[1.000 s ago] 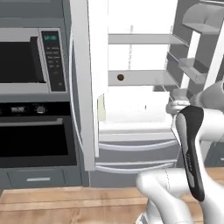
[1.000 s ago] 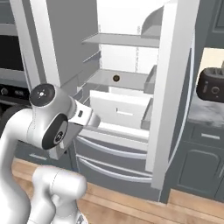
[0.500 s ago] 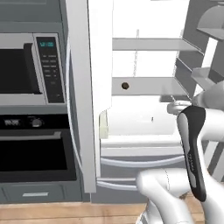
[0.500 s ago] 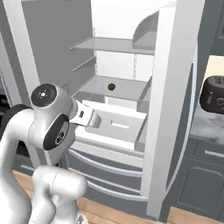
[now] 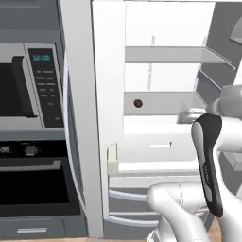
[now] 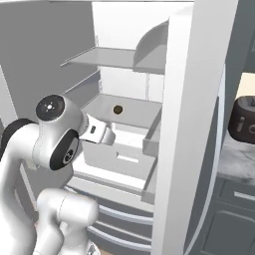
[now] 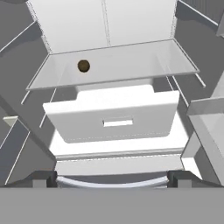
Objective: Retrieve the banana and kiwi from the fridge and place them into the bowl on the dining table.
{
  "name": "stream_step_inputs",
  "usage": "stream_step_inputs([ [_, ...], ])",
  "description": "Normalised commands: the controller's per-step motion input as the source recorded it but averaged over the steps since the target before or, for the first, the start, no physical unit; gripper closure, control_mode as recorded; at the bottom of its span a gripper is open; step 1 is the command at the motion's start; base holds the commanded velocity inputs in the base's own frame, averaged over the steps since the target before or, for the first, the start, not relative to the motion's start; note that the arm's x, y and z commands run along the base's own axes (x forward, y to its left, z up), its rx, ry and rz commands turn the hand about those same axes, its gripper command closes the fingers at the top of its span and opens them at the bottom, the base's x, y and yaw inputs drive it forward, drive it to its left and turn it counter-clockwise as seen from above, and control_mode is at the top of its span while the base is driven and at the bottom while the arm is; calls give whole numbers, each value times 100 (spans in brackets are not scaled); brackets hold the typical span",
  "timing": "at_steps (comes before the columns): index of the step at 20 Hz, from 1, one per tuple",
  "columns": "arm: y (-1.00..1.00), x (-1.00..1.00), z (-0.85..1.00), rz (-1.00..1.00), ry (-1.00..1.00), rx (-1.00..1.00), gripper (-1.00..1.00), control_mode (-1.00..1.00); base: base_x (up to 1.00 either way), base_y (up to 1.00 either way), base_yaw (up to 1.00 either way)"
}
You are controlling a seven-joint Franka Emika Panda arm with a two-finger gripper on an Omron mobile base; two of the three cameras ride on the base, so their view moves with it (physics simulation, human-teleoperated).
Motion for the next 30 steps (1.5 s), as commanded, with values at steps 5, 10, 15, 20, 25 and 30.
stream_step_inputs([
  [5,12,21,-3,0,0,0,-100,-100,31,9,0],
  [10,34,55,-10,0,0,-1,-100,-100,0,0,0],
  [15,2,52,-9,0,0,0,-100,-100,0,0,0],
  [20,0,55,-15,11,0,0,-100,-100,0,0,0],
  [25,1,48,-12,22,0,0,-100,-100,0,0,0],
  [30,23,61,-20,5,0,0,-100,-100,0,0,0],
])
